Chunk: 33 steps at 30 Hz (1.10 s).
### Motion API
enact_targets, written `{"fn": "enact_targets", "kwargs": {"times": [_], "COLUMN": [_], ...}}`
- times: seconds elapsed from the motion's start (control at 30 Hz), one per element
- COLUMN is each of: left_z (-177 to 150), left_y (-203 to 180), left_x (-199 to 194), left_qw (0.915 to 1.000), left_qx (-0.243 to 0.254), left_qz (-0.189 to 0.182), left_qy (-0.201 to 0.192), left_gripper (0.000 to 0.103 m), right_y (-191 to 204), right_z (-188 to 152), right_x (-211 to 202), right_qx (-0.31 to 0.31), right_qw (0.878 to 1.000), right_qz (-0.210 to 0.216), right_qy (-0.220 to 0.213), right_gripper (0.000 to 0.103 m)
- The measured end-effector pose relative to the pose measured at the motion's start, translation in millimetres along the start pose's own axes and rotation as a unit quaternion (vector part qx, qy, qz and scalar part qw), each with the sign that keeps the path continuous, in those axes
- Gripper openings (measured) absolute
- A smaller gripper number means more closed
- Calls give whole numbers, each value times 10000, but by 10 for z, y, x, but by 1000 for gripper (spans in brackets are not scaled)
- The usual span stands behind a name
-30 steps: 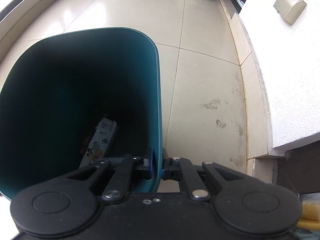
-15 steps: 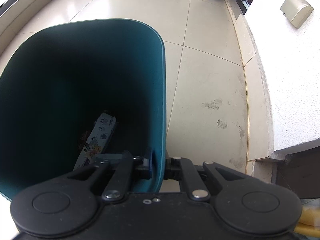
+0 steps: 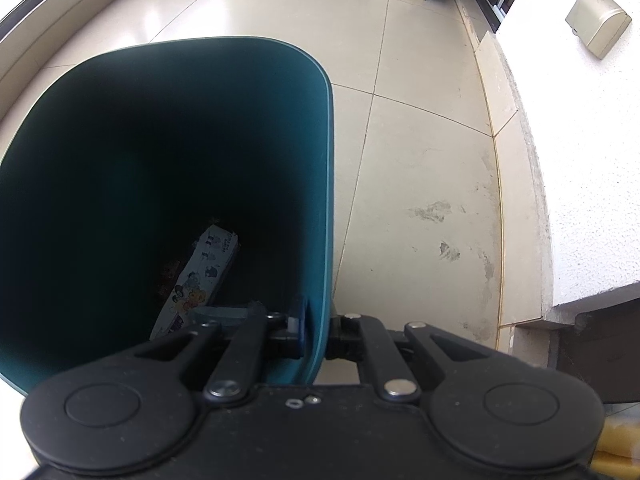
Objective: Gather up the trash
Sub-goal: 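Grasp the red mesh net bag with the left tool and carry it over the bin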
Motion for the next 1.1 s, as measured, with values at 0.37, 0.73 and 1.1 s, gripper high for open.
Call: {"fn": "enact_targets", "kwargs": {"times": [0.37, 0.73, 1.1], "left_z": [-101, -325, -817], "left_y": [-570, -1606, -3016], "left_x": [-1479, -2804, -3481], "left_qw": [9946, 9735, 9271], "left_qx": [647, 1465, 2633], "left_qz": [-441, -1164, -2060], "left_qy": [-682, -1313, -1694], "left_gripper": [5, 5, 5], "right_y": [-57, -45, -47], "right_z": [-16, -29, -21], "right_x": [-66, -87, -94], "right_qx": [81, 63, 28], "right_qw": [9999, 9998, 9996], "right_qz": [67, 154, 220], "right_qy": [-62, -111, -153], "right_gripper": [5, 5, 5]}}
Point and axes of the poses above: each gripper's, at about its wrist camera, not at the fingertips, and x roughly the way its jaws point, y to its left, z to its top, the point moved 9 cm from there along x, roughly the way its jaws point, and after that the axes turned 2 degrees about -z, right-handed, at the moved point
